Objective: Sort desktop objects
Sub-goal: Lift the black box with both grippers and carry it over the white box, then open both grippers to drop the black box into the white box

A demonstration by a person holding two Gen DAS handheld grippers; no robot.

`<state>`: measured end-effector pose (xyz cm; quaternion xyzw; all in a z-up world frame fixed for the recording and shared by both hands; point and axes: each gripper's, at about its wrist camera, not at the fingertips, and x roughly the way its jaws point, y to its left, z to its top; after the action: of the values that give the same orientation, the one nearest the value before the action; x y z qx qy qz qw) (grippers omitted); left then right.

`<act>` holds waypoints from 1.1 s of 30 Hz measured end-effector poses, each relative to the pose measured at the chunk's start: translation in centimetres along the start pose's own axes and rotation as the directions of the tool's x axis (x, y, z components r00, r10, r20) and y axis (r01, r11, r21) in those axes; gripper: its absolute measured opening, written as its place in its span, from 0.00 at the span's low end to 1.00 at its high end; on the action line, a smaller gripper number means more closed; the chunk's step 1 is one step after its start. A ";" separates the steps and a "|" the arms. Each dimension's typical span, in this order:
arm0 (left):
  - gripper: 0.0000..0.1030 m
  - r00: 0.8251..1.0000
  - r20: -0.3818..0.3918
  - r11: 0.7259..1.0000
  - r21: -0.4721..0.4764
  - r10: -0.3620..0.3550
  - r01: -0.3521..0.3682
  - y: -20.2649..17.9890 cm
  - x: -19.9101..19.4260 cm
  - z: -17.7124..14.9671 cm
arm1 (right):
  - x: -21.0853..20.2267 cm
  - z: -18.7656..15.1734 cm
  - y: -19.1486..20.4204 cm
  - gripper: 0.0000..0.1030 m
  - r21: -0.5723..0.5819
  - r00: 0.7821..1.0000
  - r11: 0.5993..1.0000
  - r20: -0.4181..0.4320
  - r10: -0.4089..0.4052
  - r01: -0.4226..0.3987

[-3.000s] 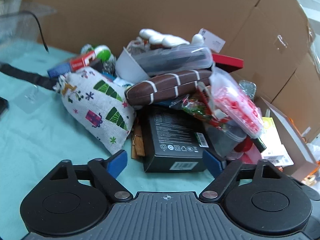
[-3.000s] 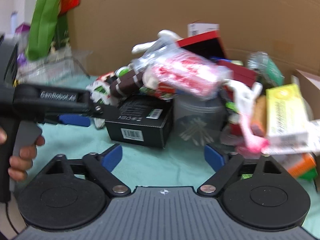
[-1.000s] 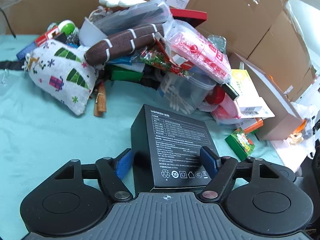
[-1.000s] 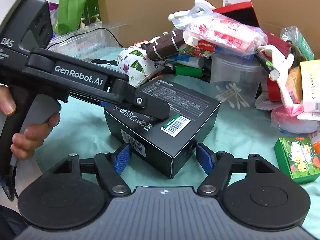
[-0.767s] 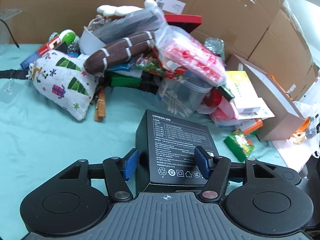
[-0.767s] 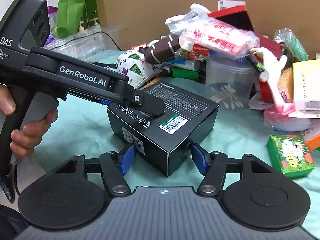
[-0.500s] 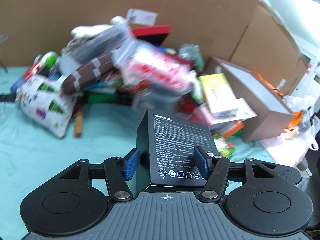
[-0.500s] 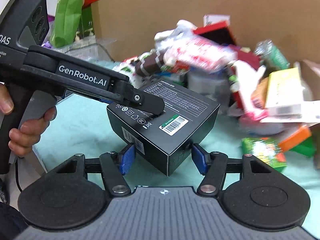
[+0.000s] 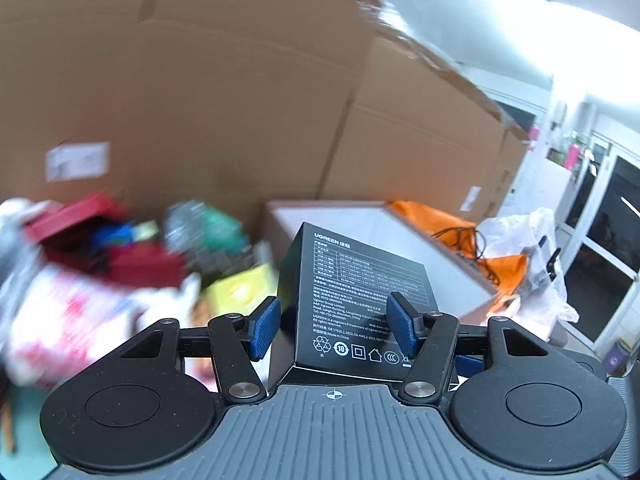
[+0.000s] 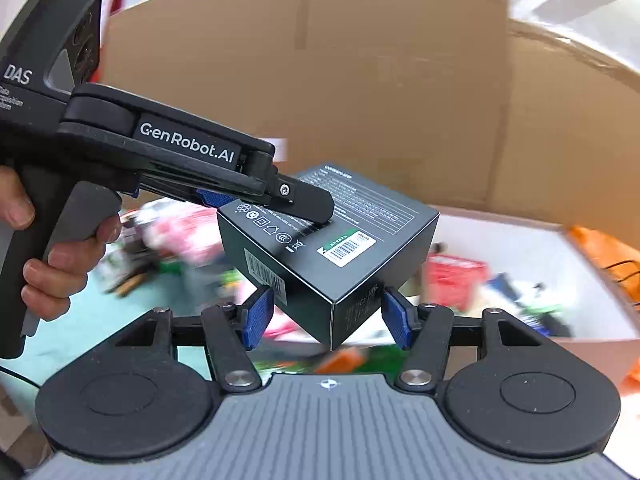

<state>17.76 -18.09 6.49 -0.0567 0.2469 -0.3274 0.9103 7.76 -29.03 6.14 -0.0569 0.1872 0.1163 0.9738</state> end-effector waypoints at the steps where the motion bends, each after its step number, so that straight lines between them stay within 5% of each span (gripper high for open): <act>1: 0.58 1.000 -0.003 1.000 0.012 -0.007 0.007 -0.8 1.2 0.6 | 0.2 0.3 -1.1 0.62 0.007 1.000 1.000 -0.004 -0.019 0.019; 10: 0.58 0.998 -0.039 0.998 0.027 -0.049 0.050 -5.1 11.9 4.3 | 3.6 1.8 -10.0 0.62 0.038 0.994 0.994 -0.054 -0.099 0.101; 24: 0.59 0.994 -0.111 1.000 0.010 0.021 -0.020 -6.3 25.8 6.7 | 11.1 2.4 -19.8 0.63 0.040 0.966 0.992 -0.235 -0.106 0.119; 27: 0.80 0.985 -0.169 0.999 0.029 0.032 -0.027 -5.9 28.8 6.5 | 13.7 2.5 -20.5 0.62 0.008 0.940 0.989 -0.314 -0.136 0.146; 28: 0.96 0.979 -0.199 0.999 0.013 0.048 -0.046 -5.7 29.4 6.5 | 14.4 2.5 -20.7 0.65 0.005 0.929 0.988 -0.341 -0.146 0.157; 30: 1.00 0.975 -0.197 0.994 -0.026 0.100 -0.108 -5.1 29.7 6.2 | 15.2 2.5 -20.8 0.78 -0.004 0.916 0.980 -0.355 -0.187 0.198; 33: 1.00 0.977 -0.193 0.995 -0.029 0.092 -0.099 -4.3 29.6 6.0 | 14.7 2.4 -20.4 0.94 -0.027 0.924 0.974 -0.312 -0.222 0.225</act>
<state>37.91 -40.25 0.67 -0.0303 0.3421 -0.2823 0.8957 26.88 -45.35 4.16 -0.0910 0.3319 -0.0067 0.9389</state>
